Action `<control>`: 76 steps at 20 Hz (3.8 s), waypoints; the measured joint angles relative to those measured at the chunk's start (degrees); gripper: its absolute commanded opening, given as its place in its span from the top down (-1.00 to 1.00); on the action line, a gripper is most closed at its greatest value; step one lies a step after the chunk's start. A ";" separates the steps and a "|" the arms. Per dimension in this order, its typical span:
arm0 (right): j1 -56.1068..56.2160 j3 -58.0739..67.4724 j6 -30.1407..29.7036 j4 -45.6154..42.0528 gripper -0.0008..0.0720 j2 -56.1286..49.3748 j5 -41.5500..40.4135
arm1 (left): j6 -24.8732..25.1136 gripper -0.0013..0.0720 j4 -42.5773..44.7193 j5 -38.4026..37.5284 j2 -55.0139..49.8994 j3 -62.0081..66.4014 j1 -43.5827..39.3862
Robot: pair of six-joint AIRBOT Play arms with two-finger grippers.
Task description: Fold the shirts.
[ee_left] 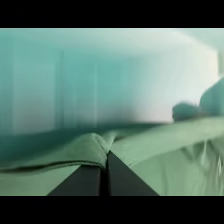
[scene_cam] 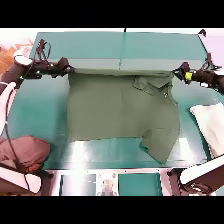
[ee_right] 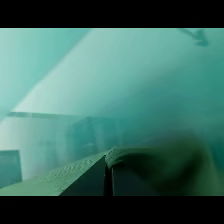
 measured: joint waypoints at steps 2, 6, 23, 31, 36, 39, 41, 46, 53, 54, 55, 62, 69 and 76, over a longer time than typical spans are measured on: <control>0.15 6.58 1.18 0.11 0.93 -3.82 1.57 | 0.26 0.89 -0.72 1.64 -1.84 2.86 0.00; -0.46 14.67 2.25 -1.99 0.93 -6.51 5.68 | 0.57 0.89 -0.07 1.99 -3.23 5.75 0.13; -3.45 1.92 3.19 -27.41 0.93 -1.01 27.30 | -10.23 0.89 27.19 -24.65 -3.67 0.09 -1.88; -3.82 -0.31 5.01 -29.66 0.41 -0.68 28.79 | -13.00 -0.61 28.48 -25.64 -3.65 -0.17 -2.67; -6.99 -0.63 9.35 -30.51 0.93 4.13 33.33 | -13.86 0.90 30.32 -36.74 -2.64 4.22 -2.78; -9.53 -6.95 12.28 -34.18 0.93 11.61 34.49 | -15.19 0.90 33.22 -41.35 0.94 2.56 -2.78; -11.26 -15.04 14.12 -36.74 0.93 18.53 33.55 | -16.09 0.90 34.69 -41.77 6.56 -2.73 -2.73; -16.52 -40.96 18.82 -40.48 0.92 38.38 26.10 | -18.25 -0.78 35.08 -35.06 29.94 -27.43 -2.78; -18.91 -64.11 21.53 -39.01 0.19 53.24 14.91 | -20.50 -0.99 17.75 -16.11 49.03 -59.74 -6.01; -18.91 -65.35 21.64 -38.23 0.19 53.79 13.75 | -20.61 -0.99 14.86 -12.57 49.75 -63.10 -8.15; -18.86 -66.31 21.77 -37.53 0.19 54.23 12.50 | -20.87 -0.99 12.22 -8.87 50.21 -65.70 -10.40; -18.45 -68.57 21.35 -33.20 0.19 55.17 5.84 | -28.17 -0.96 3.26 21.99 50.86 -73.42 -25.35; -17.18 -68.78 20.68 -30.18 -0.36 55.23 4.17 | -32.48 0.89 2.14 35.39 43.15 -71.80 -29.42; -16.92 -66.88 22.62 -35.93 -0.36 55.23 11.41 | -29.79 0.89 4.55 35.95 41.68 -69.16 -29.83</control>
